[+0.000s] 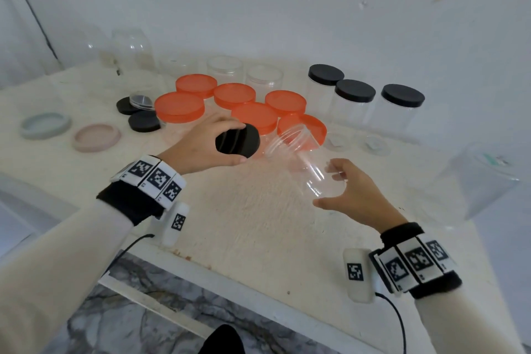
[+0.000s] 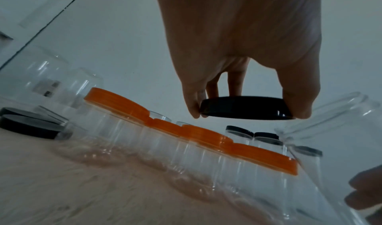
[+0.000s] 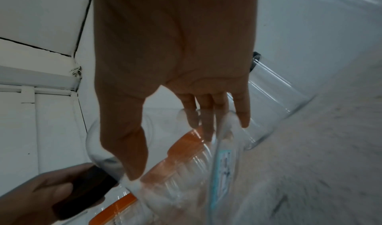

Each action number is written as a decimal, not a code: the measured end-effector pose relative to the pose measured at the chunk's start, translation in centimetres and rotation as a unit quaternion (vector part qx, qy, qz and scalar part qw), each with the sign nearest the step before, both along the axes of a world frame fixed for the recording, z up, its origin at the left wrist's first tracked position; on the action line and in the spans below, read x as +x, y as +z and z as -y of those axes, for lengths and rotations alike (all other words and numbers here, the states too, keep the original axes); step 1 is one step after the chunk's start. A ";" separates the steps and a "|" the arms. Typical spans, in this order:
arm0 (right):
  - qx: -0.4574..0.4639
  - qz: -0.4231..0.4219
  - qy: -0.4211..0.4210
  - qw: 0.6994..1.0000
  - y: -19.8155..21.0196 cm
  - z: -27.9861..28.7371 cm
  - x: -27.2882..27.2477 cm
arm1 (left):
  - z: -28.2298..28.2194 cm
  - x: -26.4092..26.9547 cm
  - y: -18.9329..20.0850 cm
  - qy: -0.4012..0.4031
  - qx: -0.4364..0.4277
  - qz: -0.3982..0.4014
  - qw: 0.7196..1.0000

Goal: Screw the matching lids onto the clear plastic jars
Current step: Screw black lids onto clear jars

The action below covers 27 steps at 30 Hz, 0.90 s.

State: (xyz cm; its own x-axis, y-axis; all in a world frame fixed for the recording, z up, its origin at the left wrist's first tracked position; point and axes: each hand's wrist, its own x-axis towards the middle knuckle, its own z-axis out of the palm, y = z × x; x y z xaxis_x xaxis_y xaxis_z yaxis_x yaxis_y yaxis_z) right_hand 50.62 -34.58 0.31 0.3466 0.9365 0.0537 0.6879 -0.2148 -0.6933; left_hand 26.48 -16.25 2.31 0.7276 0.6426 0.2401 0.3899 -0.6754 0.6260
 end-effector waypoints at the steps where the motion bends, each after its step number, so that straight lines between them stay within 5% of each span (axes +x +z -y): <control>1: 0.001 -0.010 0.000 1.000 -0.1 0.0 0.0 | 0.4 0.1 0.3 -0.004 -0.002 0.011 1.000; 11: 0.002 -0.145 0.017 0.989 -0.7 0.9 1.0 | 3.5 3.2 2.8 -0.060 -0.010 0.097 0.993; 27: 0.049 -0.132 -0.051 0.989 -1.1 1.8 1.6 | 6.1 9.9 4.9 -0.146 0.020 0.062 0.987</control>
State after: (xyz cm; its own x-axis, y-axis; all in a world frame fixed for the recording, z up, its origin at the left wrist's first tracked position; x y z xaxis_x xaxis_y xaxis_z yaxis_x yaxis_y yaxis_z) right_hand 52.20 -36.38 -0.81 0.4535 0.8905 0.0379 0.4575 -0.1961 -0.8673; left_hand 36.35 -22.39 7.21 0.8442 0.3982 0.3588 0.0975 -0.7723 0.6277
